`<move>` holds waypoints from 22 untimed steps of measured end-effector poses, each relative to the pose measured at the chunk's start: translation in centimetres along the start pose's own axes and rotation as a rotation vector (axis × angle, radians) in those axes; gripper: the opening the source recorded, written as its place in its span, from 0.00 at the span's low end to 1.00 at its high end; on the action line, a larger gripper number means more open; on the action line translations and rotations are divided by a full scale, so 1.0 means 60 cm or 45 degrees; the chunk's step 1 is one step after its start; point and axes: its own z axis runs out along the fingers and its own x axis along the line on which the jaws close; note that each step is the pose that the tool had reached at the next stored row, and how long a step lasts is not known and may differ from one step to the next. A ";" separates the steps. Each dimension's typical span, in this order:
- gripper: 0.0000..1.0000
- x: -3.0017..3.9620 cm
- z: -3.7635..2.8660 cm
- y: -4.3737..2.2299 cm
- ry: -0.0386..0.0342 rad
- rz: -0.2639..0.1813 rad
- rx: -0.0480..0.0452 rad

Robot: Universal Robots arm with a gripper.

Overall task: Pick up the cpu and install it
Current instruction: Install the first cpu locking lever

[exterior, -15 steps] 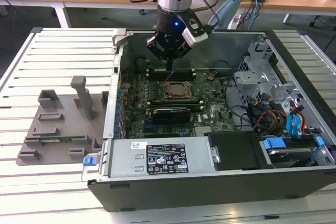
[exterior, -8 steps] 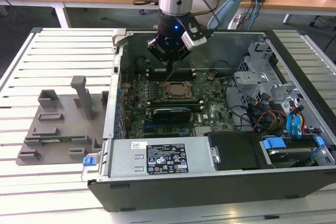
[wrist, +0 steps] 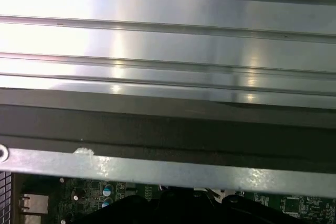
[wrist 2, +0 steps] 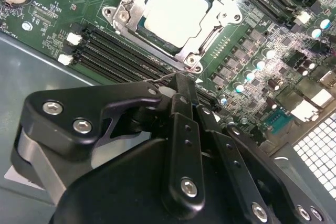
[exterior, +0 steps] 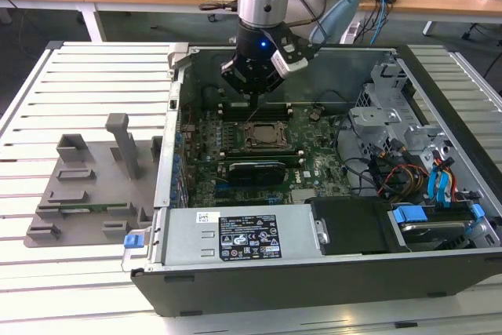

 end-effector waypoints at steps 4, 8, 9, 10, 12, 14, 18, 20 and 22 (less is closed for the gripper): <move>0.11 0.000 0.008 0.001 -0.0006 -0.022 0.001; 0.11 -0.005 0.017 0.001 -0.0011 -0.036 0.001; 0.11 -0.006 0.019 0.001 -0.0012 -0.038 0.001; 0.11 -0.007 0.021 0.001 -0.0013 -0.040 0.001; 0.11 -0.010 0.025 0.001 -0.0013 -0.043 0.001; 0.11 -0.012 0.028 0.001 -0.0014 -0.045 0.001; 0.11 -0.021 0.035 0.001 -0.0015 -0.050 0.001; 0.11 -0.026 0.040 0.001 -0.0016 -0.054 0.002; 0.11 -0.032 0.046 0.001 -0.0018 -0.058 0.002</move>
